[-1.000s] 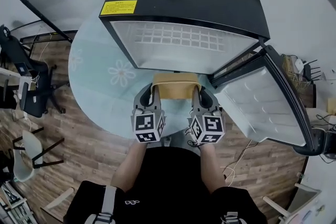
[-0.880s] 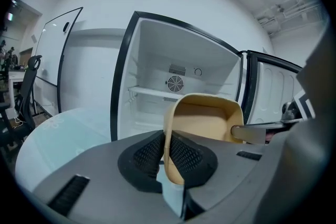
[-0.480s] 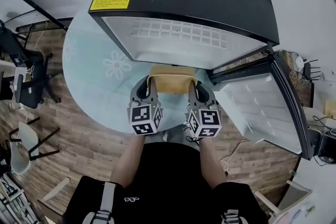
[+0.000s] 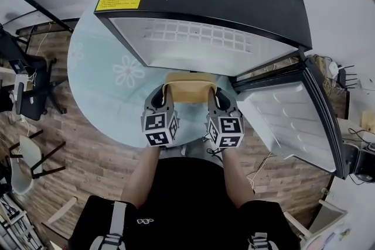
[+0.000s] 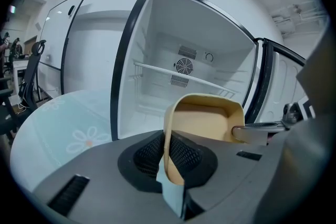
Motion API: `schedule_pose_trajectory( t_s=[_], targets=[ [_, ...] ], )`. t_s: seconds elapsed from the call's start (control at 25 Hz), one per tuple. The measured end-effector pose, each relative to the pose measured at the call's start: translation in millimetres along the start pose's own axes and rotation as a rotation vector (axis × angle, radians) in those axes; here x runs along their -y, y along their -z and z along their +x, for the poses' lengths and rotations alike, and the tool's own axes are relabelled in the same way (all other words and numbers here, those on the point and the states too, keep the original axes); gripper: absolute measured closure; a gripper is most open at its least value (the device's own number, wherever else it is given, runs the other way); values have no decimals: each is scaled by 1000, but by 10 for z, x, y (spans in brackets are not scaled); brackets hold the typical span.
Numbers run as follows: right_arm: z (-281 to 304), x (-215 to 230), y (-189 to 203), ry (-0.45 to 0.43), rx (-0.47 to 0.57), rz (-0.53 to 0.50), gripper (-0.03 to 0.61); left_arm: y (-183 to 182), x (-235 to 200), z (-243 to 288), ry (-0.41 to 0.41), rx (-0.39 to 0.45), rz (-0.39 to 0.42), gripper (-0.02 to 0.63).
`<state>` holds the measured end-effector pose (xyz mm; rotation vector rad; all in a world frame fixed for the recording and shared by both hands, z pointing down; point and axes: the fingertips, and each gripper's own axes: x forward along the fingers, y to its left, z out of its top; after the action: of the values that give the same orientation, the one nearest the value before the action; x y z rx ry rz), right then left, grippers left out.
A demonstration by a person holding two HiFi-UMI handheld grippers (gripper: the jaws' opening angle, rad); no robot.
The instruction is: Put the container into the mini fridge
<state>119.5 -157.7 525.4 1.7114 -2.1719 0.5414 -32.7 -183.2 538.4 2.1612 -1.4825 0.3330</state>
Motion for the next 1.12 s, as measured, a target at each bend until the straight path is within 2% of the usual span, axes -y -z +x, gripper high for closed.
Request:
schedule_pose_trajectory(
  t_s=[0.48, 0.72, 1.12],
  targets=[
    [274, 104, 31, -1, -28, -2, 545, 8, -60, 326, -1, -30, 60, 598],
    [466, 177, 32, 5, -39, 27, 538, -110, -77, 578, -6, -5, 204, 598],
    [717, 387, 69, 30, -60, 93, 546, -130, -20, 837, -6, 8, 323, 598]
  ],
)
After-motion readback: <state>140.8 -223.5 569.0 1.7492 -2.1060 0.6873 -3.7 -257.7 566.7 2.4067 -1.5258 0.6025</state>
